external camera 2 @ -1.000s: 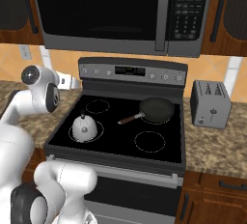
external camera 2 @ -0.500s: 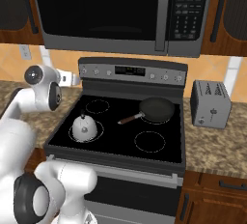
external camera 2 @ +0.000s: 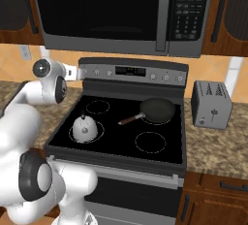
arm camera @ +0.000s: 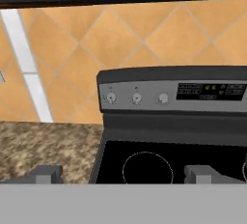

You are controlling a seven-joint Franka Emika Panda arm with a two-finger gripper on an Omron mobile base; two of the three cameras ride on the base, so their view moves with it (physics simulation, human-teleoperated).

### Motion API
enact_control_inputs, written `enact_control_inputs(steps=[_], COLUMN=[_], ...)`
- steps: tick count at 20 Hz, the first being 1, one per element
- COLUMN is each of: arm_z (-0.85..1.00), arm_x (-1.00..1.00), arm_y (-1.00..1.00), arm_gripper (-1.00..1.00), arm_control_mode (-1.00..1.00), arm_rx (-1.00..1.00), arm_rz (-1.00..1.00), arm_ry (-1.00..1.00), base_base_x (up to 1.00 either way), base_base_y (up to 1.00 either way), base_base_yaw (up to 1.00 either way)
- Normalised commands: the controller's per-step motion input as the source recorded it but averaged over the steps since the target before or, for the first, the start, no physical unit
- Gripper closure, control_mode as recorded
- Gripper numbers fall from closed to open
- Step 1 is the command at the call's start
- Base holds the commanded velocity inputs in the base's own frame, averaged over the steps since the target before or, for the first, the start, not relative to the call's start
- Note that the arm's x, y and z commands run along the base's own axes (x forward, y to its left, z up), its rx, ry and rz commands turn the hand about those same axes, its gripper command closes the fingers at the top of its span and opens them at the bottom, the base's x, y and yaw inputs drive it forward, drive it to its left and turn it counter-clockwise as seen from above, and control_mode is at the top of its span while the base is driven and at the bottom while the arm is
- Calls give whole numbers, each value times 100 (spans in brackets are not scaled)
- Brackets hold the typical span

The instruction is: Pick the kettle from the counter and place it on a stove burner. Then turn the burner on.

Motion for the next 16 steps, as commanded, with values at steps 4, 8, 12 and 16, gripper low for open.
enact_control_inputs(steps=[4, 8, 12, 16], arm_z=[1, 3, -3, -19], arm_x=[33, 27, 35, 26], arm_y=[2, 8, 5, 30], arm_gripper=[-100, -100, -100, -100], arm_control_mode=[-100, -100, -100, -100], arm_rx=[0, 0, -1, -2], arm_rz=[0, 0, -5, -21], arm_ry=[-9, -11, -2, -1], base_base_x=[0, 0, 0, 0], base_base_y=[0, 0, 0, 0], base_base_yaw=[0, 0, 0, 0])
